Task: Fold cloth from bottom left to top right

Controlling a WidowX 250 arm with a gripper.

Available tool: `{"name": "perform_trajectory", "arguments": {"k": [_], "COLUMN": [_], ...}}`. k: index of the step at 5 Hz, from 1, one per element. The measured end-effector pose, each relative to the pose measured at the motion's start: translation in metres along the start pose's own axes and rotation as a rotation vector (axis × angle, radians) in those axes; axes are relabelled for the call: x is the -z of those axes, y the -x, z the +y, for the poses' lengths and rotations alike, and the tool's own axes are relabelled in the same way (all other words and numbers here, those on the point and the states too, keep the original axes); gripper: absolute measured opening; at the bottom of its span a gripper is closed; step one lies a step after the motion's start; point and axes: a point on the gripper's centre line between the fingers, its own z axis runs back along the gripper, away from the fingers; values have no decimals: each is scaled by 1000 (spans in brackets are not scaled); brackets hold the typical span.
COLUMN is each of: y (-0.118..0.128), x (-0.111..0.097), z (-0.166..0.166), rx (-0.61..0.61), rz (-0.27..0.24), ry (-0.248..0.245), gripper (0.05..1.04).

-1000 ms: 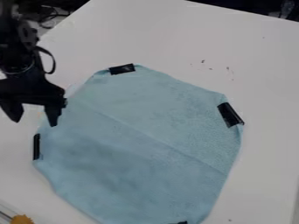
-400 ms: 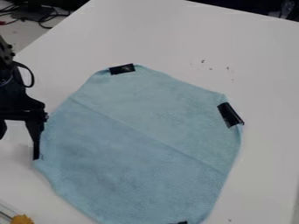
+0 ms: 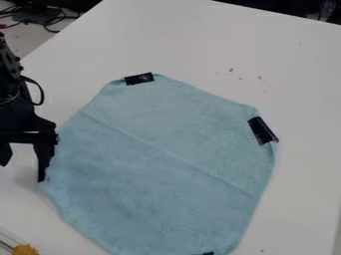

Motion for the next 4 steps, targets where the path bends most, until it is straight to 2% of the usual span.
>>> {"name": "perform_trajectory", "arguments": {"k": [2, 3, 4], "y": [0, -3, -5], "x": [14, 15, 16], "z": [-2, -2, -4], "rx": [-10, -5, -3], "rz": [26, 17, -5], "ry": [10, 13, 15], "gripper": [1001, 948, 688]}}
